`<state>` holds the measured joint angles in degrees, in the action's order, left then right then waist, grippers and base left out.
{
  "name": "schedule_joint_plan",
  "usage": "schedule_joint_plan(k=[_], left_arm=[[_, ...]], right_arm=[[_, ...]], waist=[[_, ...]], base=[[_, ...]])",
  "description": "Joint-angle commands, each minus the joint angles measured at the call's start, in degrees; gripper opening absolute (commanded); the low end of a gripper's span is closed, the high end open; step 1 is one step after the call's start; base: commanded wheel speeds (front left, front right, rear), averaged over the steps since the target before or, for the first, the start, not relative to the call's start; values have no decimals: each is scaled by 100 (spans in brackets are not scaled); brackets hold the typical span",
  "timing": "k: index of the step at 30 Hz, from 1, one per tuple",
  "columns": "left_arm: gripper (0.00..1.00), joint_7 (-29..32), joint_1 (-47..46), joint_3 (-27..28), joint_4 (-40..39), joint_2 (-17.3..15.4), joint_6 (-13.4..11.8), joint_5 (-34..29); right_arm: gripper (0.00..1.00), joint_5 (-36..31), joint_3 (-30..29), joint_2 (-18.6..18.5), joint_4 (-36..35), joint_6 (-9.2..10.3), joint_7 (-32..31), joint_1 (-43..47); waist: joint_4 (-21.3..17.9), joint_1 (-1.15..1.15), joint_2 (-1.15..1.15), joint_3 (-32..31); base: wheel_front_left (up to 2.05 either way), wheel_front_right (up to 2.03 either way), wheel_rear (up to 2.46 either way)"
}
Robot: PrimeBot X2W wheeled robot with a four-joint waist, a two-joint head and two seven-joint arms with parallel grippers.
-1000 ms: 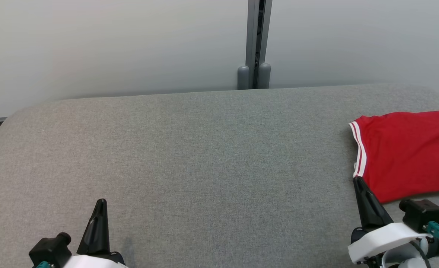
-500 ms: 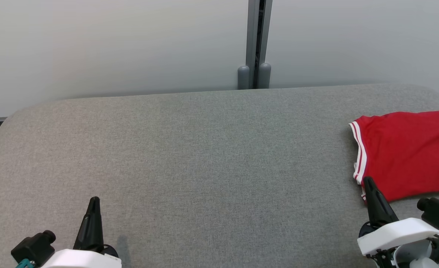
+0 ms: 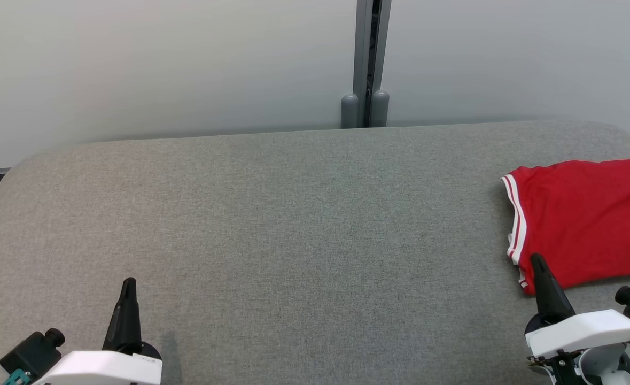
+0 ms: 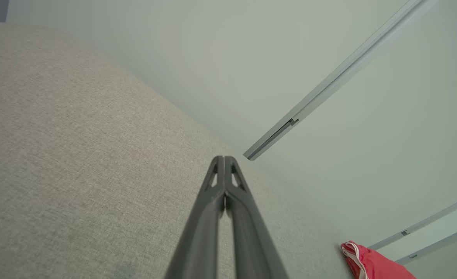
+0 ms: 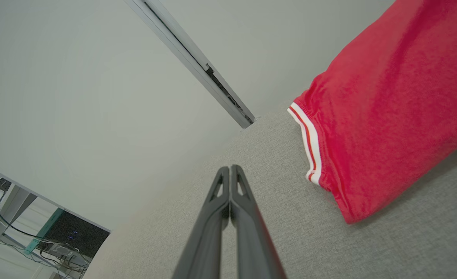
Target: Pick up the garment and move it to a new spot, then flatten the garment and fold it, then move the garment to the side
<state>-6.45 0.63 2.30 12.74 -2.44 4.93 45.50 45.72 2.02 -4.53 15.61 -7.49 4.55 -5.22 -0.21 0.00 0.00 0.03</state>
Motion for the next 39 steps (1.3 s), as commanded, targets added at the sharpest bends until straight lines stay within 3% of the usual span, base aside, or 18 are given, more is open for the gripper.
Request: schedule_joint_plan(k=[1,39], left_arm=[[0,57,-221,51,-61,-35,34,211],[0,711,-494,255,36,-48,163,2547]], right_arm=[[0,216,-72,-28,-99,0,-56,-123],[0,2544,-490,71,-147,-1,-616,-136]], waist=[[0,0,0,0],[9,0,0,6]], base=[[0,0,0],[0,0,0]])
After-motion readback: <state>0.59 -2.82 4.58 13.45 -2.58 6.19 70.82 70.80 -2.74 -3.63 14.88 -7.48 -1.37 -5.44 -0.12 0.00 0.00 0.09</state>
